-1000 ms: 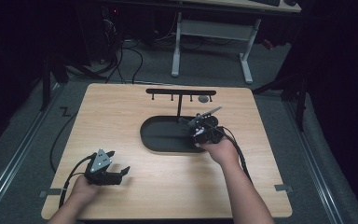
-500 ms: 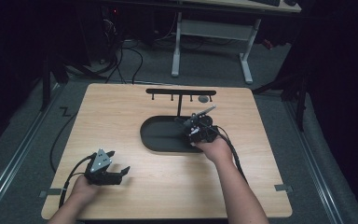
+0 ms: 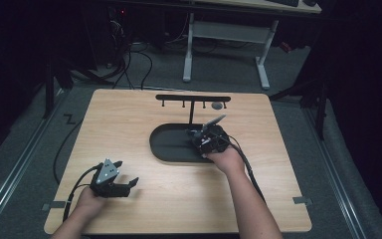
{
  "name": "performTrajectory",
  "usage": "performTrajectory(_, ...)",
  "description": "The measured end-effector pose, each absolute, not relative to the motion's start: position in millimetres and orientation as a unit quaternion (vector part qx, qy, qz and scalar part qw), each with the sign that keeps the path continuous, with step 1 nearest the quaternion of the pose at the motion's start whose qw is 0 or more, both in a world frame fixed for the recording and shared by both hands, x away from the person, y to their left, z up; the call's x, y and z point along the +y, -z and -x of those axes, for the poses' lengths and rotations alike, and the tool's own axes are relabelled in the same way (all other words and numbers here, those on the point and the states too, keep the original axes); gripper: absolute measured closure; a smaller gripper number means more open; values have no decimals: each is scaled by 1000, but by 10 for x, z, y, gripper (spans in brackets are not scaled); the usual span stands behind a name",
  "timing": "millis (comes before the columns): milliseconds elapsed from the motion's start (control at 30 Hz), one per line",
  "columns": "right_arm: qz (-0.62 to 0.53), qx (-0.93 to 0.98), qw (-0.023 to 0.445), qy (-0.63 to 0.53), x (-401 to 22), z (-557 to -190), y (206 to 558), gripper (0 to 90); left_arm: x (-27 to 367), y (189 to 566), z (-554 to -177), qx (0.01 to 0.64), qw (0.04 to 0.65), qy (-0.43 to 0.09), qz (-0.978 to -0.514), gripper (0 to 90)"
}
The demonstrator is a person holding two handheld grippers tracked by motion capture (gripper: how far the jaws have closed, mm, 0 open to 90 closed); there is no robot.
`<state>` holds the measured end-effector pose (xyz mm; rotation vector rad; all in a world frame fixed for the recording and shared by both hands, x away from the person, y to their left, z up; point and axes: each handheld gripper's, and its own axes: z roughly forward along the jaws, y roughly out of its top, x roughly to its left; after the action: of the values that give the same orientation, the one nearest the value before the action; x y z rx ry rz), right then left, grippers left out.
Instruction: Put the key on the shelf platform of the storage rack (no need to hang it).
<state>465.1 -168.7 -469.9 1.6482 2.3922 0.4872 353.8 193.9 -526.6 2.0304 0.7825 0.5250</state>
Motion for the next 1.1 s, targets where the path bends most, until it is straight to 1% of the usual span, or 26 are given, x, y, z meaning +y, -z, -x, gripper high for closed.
performTrajectory(200, -557, 808, 94, -168, -1650, -4639, 4712, 348, 1939, 5266, -3538, 315, 436, -211, -816, 154)
performTrajectory(333, -554, 807, 99, -178, -1659, -4614, 4663, 321, 1940, 5267, -3539, 315, 437, -210, -816, 154)
performTrajectory(667, -549, 801, 121, -206, -1735, -4455, 4524, 311, 1933, 5268, -3535, 313, 435, -212, -817, 154)
performTrajectory(1100, -534, 796, 159, -237, -1971, -4124, 4529, 317, 1920, 5273, -3536, 312, 431, -216, -819, 154)
